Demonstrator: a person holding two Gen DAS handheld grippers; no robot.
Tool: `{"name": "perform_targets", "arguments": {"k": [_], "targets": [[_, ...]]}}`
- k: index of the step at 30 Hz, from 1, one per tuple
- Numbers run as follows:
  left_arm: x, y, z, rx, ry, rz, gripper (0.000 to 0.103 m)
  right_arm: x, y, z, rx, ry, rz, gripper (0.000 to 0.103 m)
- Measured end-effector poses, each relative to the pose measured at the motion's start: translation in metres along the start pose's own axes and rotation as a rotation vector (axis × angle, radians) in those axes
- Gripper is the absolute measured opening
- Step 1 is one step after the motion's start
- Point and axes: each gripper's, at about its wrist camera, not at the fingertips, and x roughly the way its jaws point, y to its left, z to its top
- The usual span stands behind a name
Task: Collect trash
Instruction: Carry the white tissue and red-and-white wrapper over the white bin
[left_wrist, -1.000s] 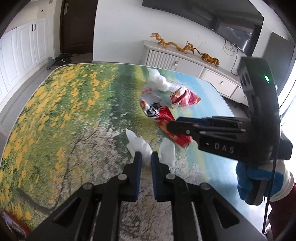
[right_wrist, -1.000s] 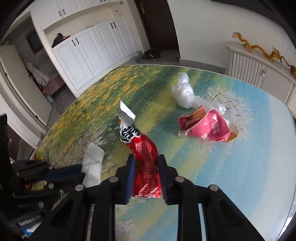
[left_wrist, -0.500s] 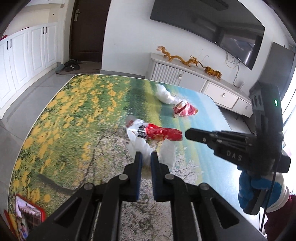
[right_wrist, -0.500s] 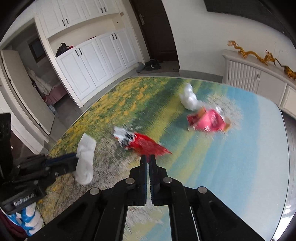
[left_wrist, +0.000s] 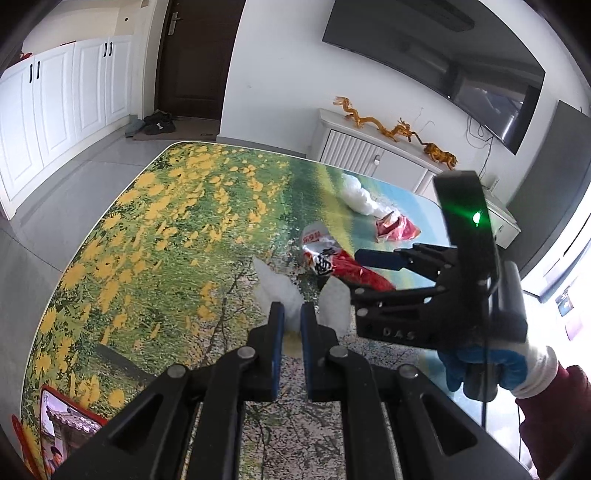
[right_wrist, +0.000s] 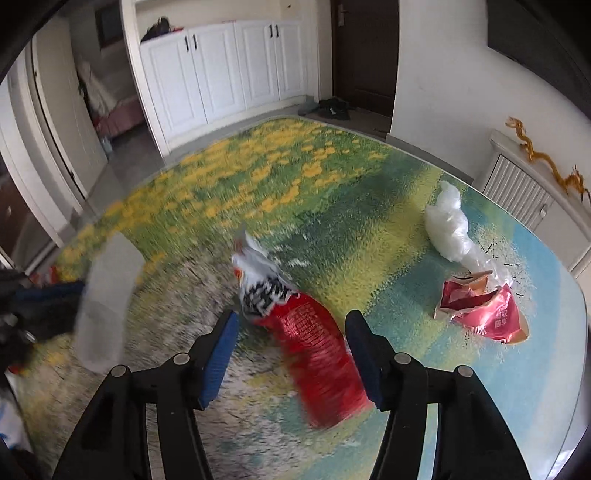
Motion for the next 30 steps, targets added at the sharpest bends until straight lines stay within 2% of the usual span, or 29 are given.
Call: {"name": "perform_targets", "arguments": {"k": [1, 3, 11, 17, 24, 30], "targets": [[0.0, 0.0, 0.0, -0.001, -0.001, -0.001, 0.009, 0.0, 0.0, -0.002, -0.004, -0.004, -0.007, 0.055], [0.001, -0.001, 0.001, -0.001, -0.003, -0.004, 0.009, -0.004, -0.003, -0.006, 0.008, -0.012, -0.024, 0.031], [-0.011, -0.014, 0.005, 0.016, -0.029, -0.018, 0.009, -0.034, -0.012, -0.029, 0.107, -0.052, -0.027, 0.025], [-0.028, -0.036, 0.007, 0.053, -0.055, -0.043, 0.009, -0.09, -0.014, -0.057, 0.203, -0.142, -0.087, 0.024], [-0.048, -0.089, 0.012, 0.141, -0.082, -0.127, 0.009, -0.182, -0.026, -0.107, 0.328, -0.246, -0.266, 0.024], [-0.057, -0.165, 0.012, 0.262, -0.076, -0.246, 0.009, -0.25, -0.047, -0.168, 0.451, -0.278, -0.429, 0.024]]}}
